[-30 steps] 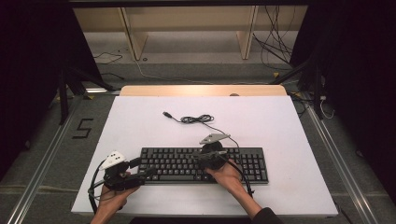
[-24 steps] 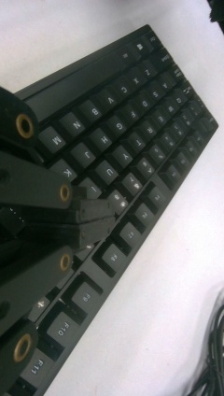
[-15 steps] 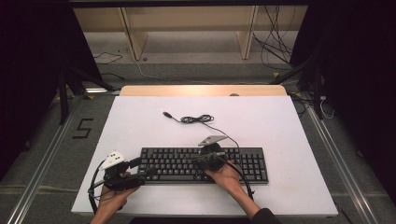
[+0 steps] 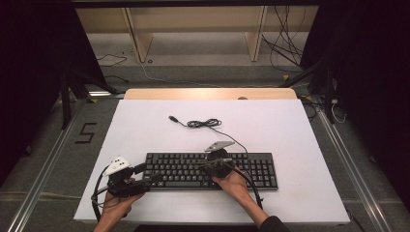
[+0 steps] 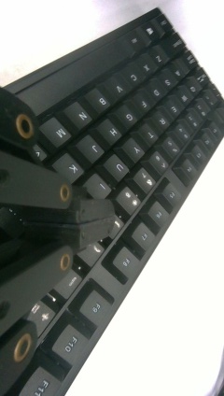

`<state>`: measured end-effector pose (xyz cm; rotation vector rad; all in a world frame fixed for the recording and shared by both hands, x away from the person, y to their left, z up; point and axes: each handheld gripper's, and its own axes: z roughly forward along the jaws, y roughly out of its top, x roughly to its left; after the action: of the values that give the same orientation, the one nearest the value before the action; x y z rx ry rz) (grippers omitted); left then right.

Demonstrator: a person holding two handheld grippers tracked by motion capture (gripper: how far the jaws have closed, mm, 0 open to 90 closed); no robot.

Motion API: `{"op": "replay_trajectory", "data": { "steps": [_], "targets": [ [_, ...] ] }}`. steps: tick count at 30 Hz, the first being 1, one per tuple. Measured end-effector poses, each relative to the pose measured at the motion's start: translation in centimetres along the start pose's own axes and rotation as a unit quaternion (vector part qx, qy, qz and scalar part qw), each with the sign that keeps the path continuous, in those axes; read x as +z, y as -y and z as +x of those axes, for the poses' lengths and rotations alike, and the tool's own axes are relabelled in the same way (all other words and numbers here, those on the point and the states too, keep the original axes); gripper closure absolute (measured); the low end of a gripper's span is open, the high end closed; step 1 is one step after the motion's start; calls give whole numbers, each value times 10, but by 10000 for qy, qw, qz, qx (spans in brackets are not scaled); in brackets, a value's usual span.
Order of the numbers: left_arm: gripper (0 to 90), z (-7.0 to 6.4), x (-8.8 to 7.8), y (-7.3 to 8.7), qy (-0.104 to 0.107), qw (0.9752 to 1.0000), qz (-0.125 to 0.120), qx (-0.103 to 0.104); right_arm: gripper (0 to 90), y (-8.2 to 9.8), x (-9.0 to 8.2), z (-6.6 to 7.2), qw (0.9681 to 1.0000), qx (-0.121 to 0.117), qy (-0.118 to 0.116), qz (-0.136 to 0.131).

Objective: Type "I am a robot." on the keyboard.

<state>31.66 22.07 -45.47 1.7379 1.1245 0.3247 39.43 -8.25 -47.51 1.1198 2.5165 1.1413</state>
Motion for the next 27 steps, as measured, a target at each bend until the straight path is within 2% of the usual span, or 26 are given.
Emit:
{"op": "replay_trajectory", "data": {
  "steps": [8, 9, 13, 15, 17, 21, 25, 27],
  "targets": [
    [278, -1, 3, -1, 44, 10000, 64, -7, 842, -1, -14, -3, 9992, 143, -153, -328],
    [279, -2, 4, -1, 56, 10000, 52, 26, 795, -1, -17, -1, 9989, 153, -182, -407],
    [296, -6, 10, -3, 112, 9997, 168, 150, 701, 0, -24, 0, 9983, 147, -276, -484],
    [313, -6, 12, -3, 133, 9997, 169, 130, 652, 1, -27, 0, 9981, 149, -327, -503],
    [340, -8, 18, -5, 171, 9995, 232, 116, 593, 2, -30, 0, 9978, 181, -401, -505],
    [414, -10, 26, -9, 185, 9990, 347, 229, 508, 7, -39, 1, 9973, 120, -447, -574],
    [525, -10, 33, -13, 189, 9987, 417, 231, 478, 12, -47, 1, 9963, 127, -541, -654],
    [589, -12, 42, -17, 222, 9982, 504, 255, 448, 14, -49, 2, 9962, 105, -555, -662]
  ]
}}
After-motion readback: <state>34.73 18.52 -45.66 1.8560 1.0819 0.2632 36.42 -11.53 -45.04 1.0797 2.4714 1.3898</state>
